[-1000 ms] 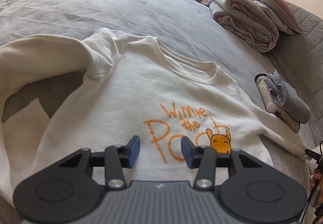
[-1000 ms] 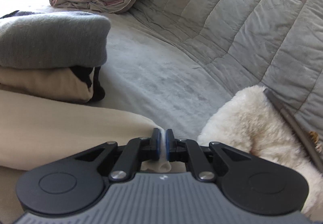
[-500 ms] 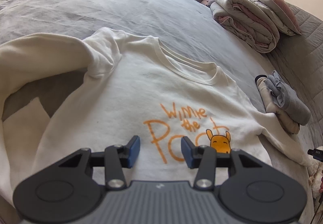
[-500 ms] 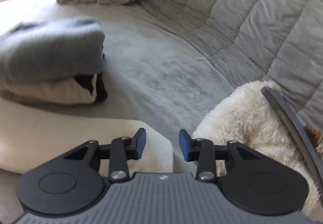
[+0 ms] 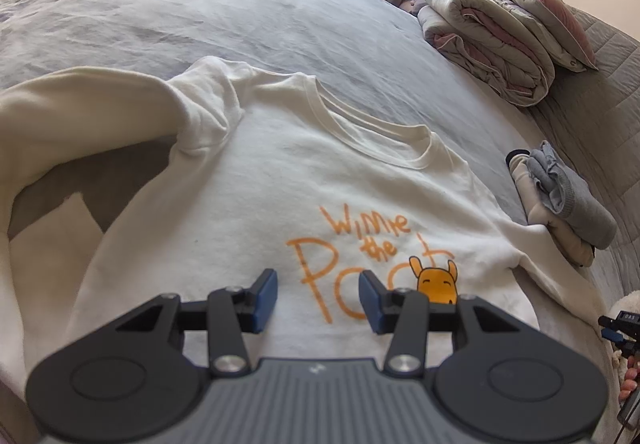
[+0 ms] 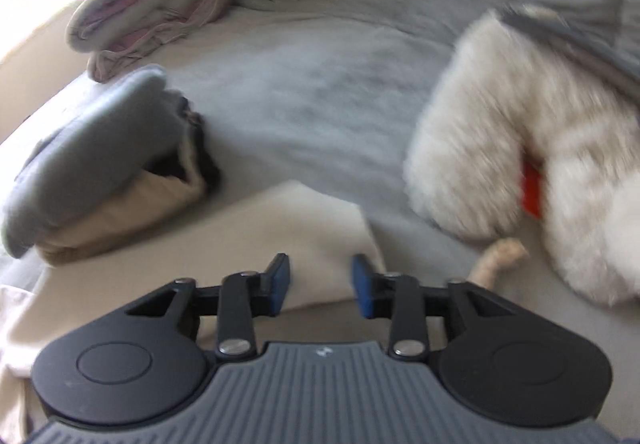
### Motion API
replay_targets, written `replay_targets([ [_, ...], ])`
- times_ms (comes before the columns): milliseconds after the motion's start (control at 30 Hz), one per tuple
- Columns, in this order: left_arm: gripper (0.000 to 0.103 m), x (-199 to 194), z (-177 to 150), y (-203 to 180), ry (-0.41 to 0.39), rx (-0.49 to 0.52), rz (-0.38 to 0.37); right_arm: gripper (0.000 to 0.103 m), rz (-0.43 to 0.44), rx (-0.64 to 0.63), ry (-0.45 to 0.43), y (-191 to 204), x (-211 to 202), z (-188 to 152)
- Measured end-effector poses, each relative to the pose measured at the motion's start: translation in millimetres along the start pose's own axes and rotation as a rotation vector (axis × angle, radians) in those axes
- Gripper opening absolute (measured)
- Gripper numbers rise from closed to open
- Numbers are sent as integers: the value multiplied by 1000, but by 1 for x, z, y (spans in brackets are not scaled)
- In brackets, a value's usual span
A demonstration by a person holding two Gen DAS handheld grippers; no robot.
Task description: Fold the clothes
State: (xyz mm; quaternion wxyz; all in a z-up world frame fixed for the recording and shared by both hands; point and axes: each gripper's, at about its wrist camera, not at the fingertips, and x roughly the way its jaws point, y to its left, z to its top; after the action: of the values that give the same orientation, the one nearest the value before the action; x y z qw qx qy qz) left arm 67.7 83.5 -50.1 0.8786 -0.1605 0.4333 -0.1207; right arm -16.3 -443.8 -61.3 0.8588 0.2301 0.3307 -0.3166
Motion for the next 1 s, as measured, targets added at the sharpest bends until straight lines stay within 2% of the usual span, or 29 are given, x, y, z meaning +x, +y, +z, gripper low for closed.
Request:
replay_targets([
  [33, 46, -1, 0, 0, 1, -2, 0, 27, 2, 9, -6, 0, -4, -1],
  [133, 46, -2, 1, 1, 2, -11, 1, 36, -15, -6, 3, 11, -15, -5],
  [233, 46, -6, 2, 2, -5, -13, 8, 37, -18, -40, 2, 27, -30, -10],
  [467, 47, -18, 4, 7, -41, -18, 30, 42, 99, -17, 15, 57, -62, -25],
  [800, 47, -51, 8, 21, -119, -5, 55, 47, 235, -59, 43, 121, -97, -46],
  [1000, 48, -79, 4, 41, -161, 9, 76, 50, 345, -129, 69, 164, -118, -74],
])
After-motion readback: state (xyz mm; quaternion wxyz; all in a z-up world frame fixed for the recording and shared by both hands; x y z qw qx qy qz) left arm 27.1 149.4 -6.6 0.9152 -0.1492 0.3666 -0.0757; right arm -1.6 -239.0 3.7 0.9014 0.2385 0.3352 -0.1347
